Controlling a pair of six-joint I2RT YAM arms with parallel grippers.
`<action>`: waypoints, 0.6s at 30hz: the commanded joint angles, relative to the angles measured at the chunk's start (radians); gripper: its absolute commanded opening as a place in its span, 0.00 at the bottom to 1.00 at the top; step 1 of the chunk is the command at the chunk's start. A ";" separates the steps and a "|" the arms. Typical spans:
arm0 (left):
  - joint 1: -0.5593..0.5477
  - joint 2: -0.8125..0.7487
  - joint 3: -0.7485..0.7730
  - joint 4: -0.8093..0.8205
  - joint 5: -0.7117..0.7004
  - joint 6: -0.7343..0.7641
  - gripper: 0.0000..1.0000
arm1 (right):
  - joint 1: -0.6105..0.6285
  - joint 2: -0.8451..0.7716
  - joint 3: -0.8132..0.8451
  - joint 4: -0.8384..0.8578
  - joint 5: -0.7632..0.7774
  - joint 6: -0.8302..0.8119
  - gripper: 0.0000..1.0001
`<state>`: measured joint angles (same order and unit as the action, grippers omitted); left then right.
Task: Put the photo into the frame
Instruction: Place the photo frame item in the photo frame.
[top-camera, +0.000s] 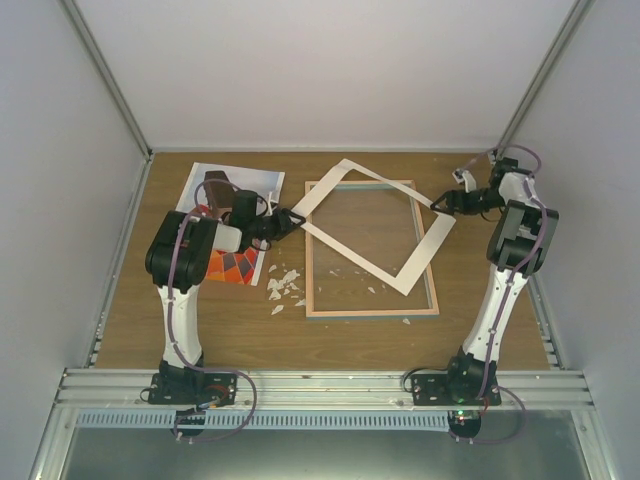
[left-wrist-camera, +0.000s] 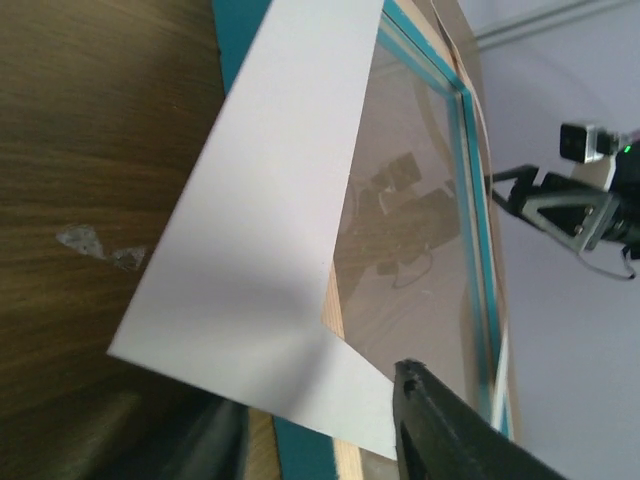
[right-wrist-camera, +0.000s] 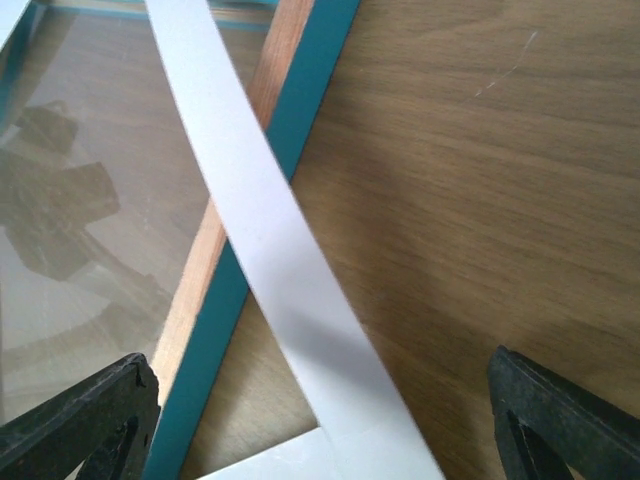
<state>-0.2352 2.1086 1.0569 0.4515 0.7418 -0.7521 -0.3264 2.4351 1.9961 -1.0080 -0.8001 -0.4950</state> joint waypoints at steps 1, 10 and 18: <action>-0.007 0.010 0.026 0.070 -0.006 -0.023 0.37 | 0.001 0.001 -0.050 -0.088 -0.029 -0.050 0.88; -0.006 -0.019 0.061 0.059 0.033 -0.022 0.06 | -0.003 -0.119 -0.176 -0.118 -0.069 -0.112 0.84; -0.003 -0.082 0.067 -0.023 0.067 0.023 0.00 | -0.009 -0.233 -0.291 -0.156 -0.093 -0.165 0.81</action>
<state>-0.2352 2.0953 1.0977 0.4473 0.7734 -0.7704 -0.3305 2.2921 1.7489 -1.1156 -0.8623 -0.6037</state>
